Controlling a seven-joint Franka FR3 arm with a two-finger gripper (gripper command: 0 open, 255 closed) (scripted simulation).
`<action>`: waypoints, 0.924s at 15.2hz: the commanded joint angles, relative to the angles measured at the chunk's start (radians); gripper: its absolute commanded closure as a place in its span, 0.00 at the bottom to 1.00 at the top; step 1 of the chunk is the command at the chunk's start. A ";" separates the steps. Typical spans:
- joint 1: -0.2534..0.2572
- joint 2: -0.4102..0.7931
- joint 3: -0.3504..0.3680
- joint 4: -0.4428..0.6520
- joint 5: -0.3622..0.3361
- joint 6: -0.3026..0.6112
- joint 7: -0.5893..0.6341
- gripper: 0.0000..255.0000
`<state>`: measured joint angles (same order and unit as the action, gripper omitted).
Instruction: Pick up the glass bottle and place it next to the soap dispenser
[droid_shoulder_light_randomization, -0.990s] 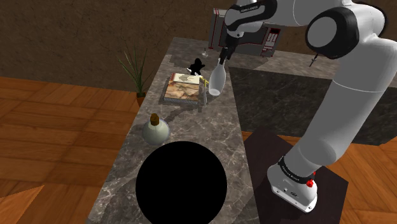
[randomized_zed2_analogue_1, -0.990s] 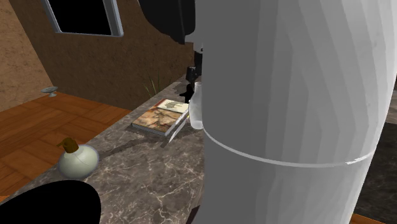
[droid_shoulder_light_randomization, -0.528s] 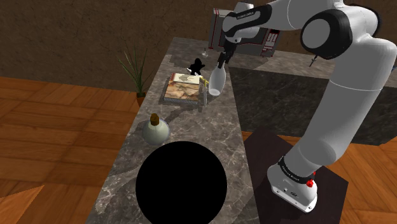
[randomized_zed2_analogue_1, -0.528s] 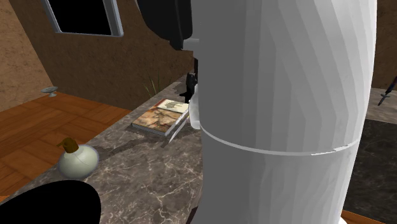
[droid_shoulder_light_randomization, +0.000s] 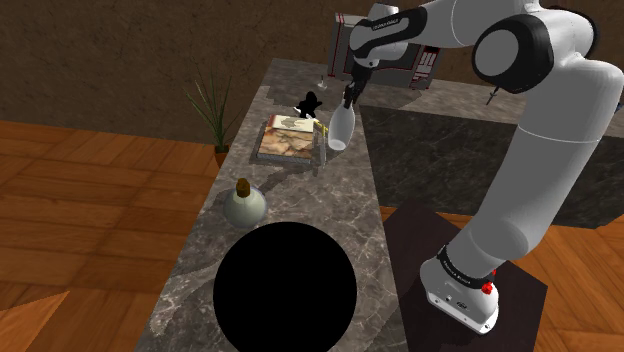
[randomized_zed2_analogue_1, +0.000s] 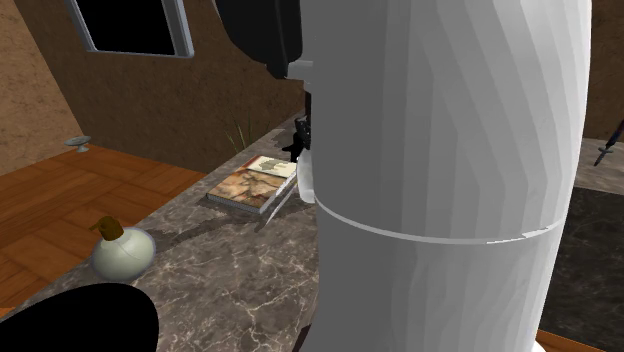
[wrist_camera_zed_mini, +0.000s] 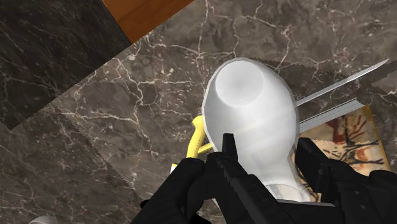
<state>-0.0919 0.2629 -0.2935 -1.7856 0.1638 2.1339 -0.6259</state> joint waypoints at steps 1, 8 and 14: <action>0.000 0.000 0.000 0.000 0.000 0.000 0.000 1.00; 0.000 -0.004 -0.001 0.008 -0.002 -0.012 0.002 1.00; 0.001 -0.026 -0.004 0.060 -0.014 -0.085 0.013 1.00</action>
<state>-0.0894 0.2381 -0.2968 -1.7377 0.1503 2.0623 -0.6124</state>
